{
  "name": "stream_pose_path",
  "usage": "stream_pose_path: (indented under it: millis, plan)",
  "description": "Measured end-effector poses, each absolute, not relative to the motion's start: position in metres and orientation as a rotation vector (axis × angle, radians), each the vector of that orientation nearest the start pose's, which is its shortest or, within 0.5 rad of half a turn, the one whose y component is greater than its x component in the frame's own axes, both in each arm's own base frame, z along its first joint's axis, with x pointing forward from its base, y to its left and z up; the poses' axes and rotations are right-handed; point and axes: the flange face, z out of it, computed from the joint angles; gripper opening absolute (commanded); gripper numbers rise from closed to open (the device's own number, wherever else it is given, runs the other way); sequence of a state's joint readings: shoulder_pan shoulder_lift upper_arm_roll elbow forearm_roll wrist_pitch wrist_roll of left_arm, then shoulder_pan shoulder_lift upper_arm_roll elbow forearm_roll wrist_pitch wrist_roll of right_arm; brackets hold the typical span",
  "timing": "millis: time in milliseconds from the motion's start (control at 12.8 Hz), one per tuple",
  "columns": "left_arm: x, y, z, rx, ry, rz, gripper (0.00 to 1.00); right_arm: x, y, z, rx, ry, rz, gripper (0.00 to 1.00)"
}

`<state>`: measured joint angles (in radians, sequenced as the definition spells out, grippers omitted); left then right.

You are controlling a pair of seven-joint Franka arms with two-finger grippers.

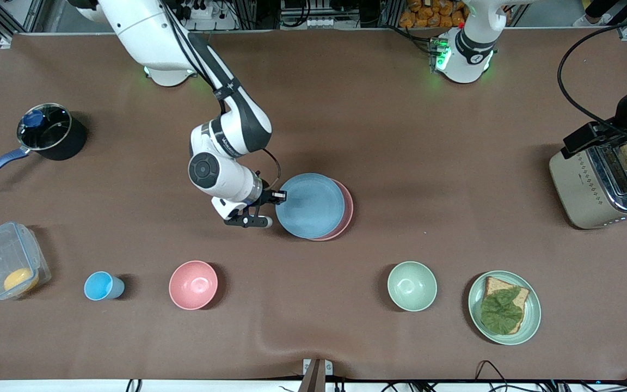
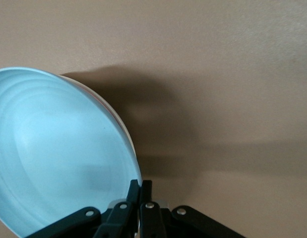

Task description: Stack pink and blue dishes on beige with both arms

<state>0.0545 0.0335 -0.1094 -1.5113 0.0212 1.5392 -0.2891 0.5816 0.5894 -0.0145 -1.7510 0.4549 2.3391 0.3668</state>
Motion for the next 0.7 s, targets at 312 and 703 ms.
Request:
stream_pose_path:
  millis: [312,703]
  plan:
    - [0.557,-0.025,0.639,-3.102,-0.375,-0.013,1.0,0.547,0.385,0.225,-2.841,0.14,0.177,0.02]
    - [0.561,-0.027,0.631,-3.108,-0.368,-0.015,1.0,0.545,0.393,0.226,-2.837,0.125,0.163,1.0]
